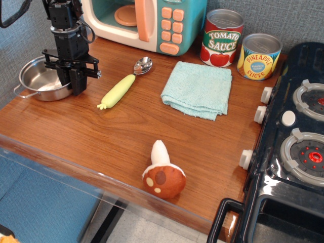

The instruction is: Place the silver pot on the blue rag.

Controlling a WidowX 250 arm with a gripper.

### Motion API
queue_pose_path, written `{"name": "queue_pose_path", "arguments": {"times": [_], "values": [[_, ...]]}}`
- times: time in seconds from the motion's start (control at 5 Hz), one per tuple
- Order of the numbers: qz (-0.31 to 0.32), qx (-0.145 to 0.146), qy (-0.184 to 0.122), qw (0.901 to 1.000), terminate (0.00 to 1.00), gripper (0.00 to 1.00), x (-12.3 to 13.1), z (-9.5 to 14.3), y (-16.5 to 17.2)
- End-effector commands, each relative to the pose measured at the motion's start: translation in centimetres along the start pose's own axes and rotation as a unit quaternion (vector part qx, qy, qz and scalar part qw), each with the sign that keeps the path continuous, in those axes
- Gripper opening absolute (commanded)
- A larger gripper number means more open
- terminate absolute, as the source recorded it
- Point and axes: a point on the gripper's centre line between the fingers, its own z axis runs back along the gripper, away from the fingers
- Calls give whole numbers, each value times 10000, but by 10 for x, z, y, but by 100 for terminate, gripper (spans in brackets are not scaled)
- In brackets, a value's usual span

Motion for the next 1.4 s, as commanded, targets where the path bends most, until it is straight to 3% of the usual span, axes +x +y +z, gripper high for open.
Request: {"name": "queue_pose_path", "arguments": {"times": [0.0,0.2,0.4,0.6,1.0,1.2], "values": [[-10,258,-373,9990,0,0,-3,43,-2],[-29,266,-1090,9937,0,0,-3,90,-26],[-190,182,-1586,9870,0,0,1,125,-72],[-734,-81,-1583,9846,0,0,18,131,-121],[-1430,-430,-1115,9825,0,0,44,90,-205],[-1599,-347,-880,9826,0,0,40,68,-216]]}}
